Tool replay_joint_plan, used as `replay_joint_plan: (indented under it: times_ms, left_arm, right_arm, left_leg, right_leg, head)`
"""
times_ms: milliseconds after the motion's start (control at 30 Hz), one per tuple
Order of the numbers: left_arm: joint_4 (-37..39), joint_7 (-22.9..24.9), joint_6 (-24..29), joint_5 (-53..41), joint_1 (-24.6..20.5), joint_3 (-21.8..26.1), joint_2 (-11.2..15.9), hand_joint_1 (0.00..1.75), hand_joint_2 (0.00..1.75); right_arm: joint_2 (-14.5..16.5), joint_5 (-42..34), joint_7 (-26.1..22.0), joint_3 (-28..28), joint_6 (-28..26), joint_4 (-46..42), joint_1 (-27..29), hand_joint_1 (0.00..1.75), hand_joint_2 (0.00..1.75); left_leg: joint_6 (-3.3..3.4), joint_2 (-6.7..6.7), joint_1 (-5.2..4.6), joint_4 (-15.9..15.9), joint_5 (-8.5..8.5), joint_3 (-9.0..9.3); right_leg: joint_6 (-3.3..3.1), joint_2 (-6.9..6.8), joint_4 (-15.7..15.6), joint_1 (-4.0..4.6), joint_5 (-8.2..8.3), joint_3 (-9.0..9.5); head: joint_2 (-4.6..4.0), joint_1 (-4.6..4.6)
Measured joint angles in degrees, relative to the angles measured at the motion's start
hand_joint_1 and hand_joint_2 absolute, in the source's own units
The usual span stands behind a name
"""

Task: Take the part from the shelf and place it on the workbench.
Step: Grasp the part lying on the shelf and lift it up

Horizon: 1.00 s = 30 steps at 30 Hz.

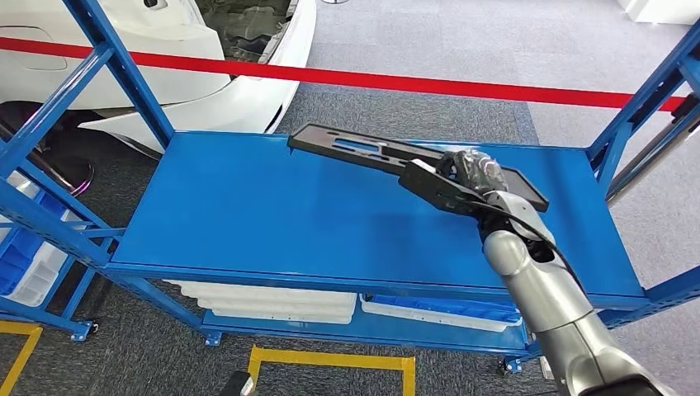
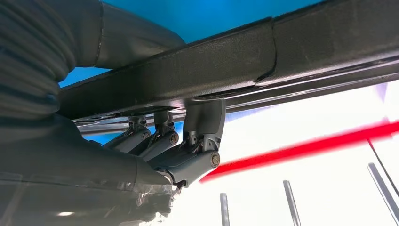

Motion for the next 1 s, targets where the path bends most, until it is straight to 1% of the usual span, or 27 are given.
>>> replay_joint_plan:
  times_ms: [200,500,767,1000]
  left_arm:
    - [0.0,-1.2,-2.3,-0.1,0.0,-0.2,0.1,0.0,1.75]
    - [0.0,-1.7,-2.4,0.0,0.0,-0.3,0.1,0.0,1.75]
    - [0.0,-0.5,-2.5,0.7,-0.3,-0.3,0.1,0.0,1.75]
    - [0.0,-0.8,-2.3,1.1,-0.3,-0.3,0.1,0.0,1.75]
  right_arm:
    - [-1.8,-0.3,-0.8,-1.9,1.2,-7.7,-4.3,1.75,1.75]
    - [-3.2,-0.8,-1.1,-2.9,0.7,-13.8,-4.7,1.75,1.75]
    - [-2.9,-2.0,-2.3,-3.0,0.7,-14.7,-5.5,1.75,1.75]
    - [-2.8,-2.4,-2.5,-2.9,0.2,-14.7,-5.6,1.75,1.75]
  left_leg:
    - [0.0,0.02,0.02,0.0,0.0,0.02]
    - [0.0,0.01,0.02,0.0,0.0,0.01]
    - [0.0,0.01,0.01,0.0,0.0,0.0]
    - [0.0,0.0,0.01,0.0,0.0,0.0]
  right_leg:
    - [0.0,0.01,0.0,0.0,0.0,0.01]
    - [0.0,0.01,0.0,0.01,0.0,0.01]
    - [0.0,0.0,0.0,0.02,0.0,0.03]
    - [0.0,0.0,0.0,0.02,0.0,0.03]
  head:
    - [0.0,0.03]
    - [0.0,0.02]
    - [0.0,0.01]
    - [0.0,0.02]
